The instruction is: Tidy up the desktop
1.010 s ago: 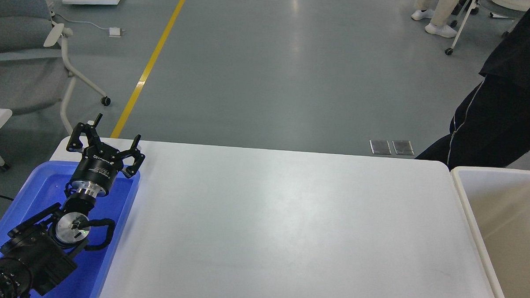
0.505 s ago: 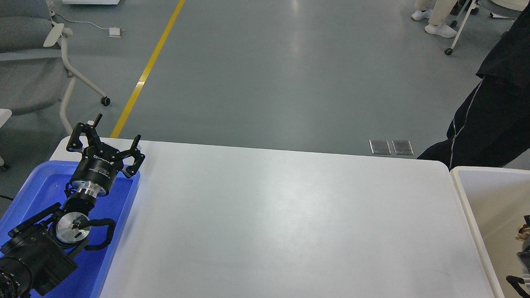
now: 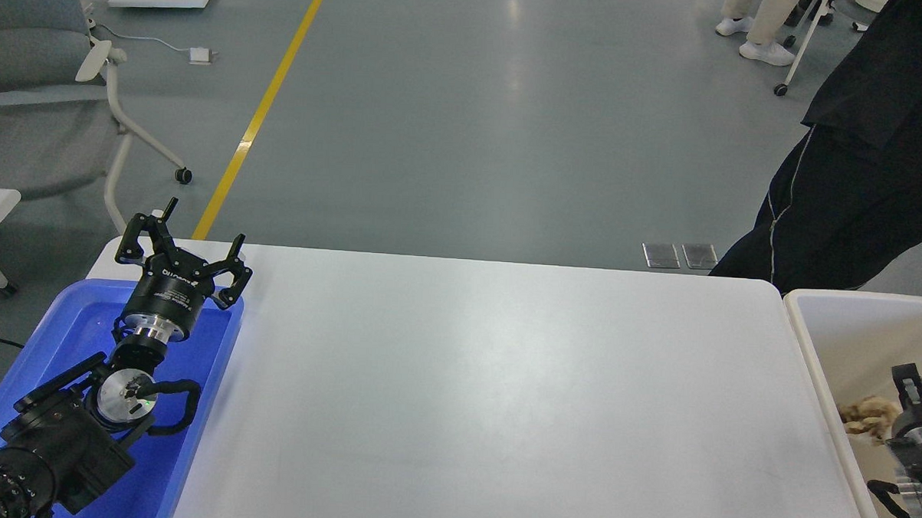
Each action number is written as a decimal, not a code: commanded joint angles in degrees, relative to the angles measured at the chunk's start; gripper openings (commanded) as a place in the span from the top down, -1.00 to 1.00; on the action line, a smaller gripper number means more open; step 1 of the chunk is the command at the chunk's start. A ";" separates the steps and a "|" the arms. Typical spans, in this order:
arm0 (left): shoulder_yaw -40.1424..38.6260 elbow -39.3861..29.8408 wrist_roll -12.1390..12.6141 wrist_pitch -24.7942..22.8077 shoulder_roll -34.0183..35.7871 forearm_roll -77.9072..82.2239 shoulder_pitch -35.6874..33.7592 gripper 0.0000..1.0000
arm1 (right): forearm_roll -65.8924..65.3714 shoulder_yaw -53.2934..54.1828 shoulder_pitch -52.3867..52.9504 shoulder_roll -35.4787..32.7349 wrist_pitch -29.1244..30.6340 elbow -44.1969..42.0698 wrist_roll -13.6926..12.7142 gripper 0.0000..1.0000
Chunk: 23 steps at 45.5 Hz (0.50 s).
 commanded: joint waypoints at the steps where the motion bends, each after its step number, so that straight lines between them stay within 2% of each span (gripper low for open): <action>1: 0.00 0.00 -0.03 0.00 0.00 0.00 0.00 -1.00 | -0.55 -0.29 -0.22 -0.20 0.23 0.69 0.02 -0.98; 7: 0.00 0.00 0.05 0.00 0.00 0.00 0.00 -1.00 | -0.37 0.67 1.71 -1.42 0.22 1.04 0.02 -0.98; 12: 0.00 0.00 -0.03 0.00 0.00 0.00 0.00 -1.00 | 0.77 3.65 7.24 -6.43 1.02 3.23 0.02 -0.98; 23: 0.00 0.00 0.05 0.00 0.00 0.00 0.00 -1.00 | 1.30 24.83 19.11 -14.95 4.27 10.87 -0.42 -0.98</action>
